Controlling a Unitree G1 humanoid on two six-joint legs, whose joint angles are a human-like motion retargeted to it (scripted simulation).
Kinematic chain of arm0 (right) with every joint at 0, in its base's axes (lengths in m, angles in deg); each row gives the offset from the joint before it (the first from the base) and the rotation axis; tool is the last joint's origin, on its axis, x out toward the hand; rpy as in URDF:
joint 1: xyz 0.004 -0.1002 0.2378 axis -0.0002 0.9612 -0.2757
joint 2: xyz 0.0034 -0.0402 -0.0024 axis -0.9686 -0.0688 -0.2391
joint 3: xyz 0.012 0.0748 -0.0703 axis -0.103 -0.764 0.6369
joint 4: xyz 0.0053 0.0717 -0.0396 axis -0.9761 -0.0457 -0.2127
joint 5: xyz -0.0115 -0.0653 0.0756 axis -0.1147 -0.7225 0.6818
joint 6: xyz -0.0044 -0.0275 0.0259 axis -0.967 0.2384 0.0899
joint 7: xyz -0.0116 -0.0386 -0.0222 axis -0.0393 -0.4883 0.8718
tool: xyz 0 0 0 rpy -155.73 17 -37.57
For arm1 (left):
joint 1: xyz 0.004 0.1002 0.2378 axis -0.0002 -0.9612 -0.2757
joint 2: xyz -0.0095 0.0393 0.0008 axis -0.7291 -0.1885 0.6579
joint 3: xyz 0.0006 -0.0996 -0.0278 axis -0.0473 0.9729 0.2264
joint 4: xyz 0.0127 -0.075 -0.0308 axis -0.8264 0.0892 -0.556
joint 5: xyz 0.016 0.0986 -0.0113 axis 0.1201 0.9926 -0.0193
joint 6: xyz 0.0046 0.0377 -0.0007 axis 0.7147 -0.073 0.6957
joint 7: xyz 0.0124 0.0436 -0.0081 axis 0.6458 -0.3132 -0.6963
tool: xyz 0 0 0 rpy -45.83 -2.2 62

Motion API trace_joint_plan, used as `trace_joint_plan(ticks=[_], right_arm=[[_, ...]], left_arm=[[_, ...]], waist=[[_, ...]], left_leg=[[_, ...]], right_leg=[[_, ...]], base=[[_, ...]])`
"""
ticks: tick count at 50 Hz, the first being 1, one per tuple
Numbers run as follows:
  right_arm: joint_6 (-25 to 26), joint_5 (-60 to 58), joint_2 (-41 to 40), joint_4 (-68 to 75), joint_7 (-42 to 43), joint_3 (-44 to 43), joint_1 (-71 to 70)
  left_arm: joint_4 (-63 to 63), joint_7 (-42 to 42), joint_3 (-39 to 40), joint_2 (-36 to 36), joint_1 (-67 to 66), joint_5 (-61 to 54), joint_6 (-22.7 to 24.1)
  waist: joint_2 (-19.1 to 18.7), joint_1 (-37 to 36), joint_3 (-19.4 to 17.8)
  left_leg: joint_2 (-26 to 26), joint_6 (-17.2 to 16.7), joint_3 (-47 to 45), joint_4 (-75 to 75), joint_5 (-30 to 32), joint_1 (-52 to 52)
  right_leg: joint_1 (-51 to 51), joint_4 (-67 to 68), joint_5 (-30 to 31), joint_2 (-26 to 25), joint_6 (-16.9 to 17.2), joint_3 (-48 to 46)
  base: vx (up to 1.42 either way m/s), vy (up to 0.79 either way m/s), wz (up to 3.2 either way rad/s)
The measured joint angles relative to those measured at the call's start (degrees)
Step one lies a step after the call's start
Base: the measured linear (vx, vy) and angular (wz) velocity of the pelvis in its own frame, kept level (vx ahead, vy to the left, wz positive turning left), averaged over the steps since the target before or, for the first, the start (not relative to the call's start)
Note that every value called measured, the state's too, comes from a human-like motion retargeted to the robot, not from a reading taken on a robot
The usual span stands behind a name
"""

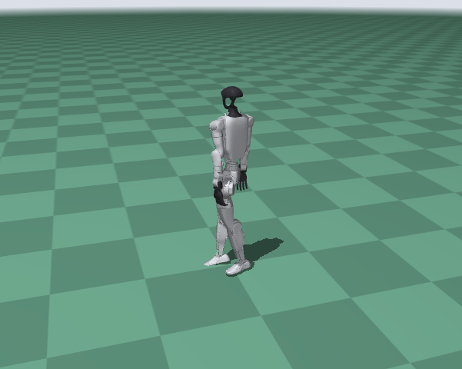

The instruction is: In place motions

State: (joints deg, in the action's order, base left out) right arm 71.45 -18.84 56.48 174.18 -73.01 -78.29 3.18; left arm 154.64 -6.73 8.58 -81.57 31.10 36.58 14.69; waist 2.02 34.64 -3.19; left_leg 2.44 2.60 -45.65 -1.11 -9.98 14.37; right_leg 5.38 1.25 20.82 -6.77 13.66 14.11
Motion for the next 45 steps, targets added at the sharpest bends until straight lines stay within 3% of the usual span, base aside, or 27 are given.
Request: trace_joint_plan(ticks=[12,26,35,40,45], right_arm=[[1.28,2.91,-0.06,3.39,1.45,-2.82,0.15],[1.72,4.74,0.41,4.09,1.60,-4.32,1.04],[1.40,6.81,2.02,4.48,2.37,-7.51,3.88],[1.25,7.93,3.81,5.69,4.07,-9.67,6.33],[1.14,9.59,4.45,6.91,4.68,-11.92,9.27]], left_arm=[[0.43,-1.88,-0.70,1.22,0.62,1.14,0.23],[0.79,-0.09,0.26,1.68,-0.03,1.45,0.41],[1.73,0.00,0.71,2.13,0.88,1.51,-0.22],[2.05,0.74,-0.27,1.49,2.65,1.98,0.23],[2.52,0.14,-0.49,-0.15,4.27,0.12,0.25]], waist=[[0.83,2.84,0.02],[0.26,1.61,0.55],[-0.31,-2.89,1.65],[0.09,-5.65,2.89],[-0.91,-11.23,2.22]], left_leg=[[-0.22,-1.30,-4.45,-2.05,-2.68,2.38],[0.57,-0.23,-3.11,-2.00,-2.87,1.53],[0.76,0.56,0.24,-1.38,-1.33,0.12],[1.70,1.18,5.83,-1.29,0.16,-1.80],[0.79,2.17,12.11,-1.60,1.67,-3.78]], right_leg=[[-0.72,0.26,-0.29,-1.39,1.34,1.01],[-0.33,0.43,-1.27,0.28,1.32,0.56],[-1.15,-0.46,-2.11,2.62,-2.14,-1.46],[-1.02,-0.29,-3.43,5.91,-4.47,-4.72],[-2.48,-0.13,-5.45,6.10,-7.28,-6.44]], base=[[0.00,0.02,-0.53],[0.03,0.03,0.15],[0.13,0.02,0.64],[0.08,0.07,1.33],[0.03,-0.02,1.18]])
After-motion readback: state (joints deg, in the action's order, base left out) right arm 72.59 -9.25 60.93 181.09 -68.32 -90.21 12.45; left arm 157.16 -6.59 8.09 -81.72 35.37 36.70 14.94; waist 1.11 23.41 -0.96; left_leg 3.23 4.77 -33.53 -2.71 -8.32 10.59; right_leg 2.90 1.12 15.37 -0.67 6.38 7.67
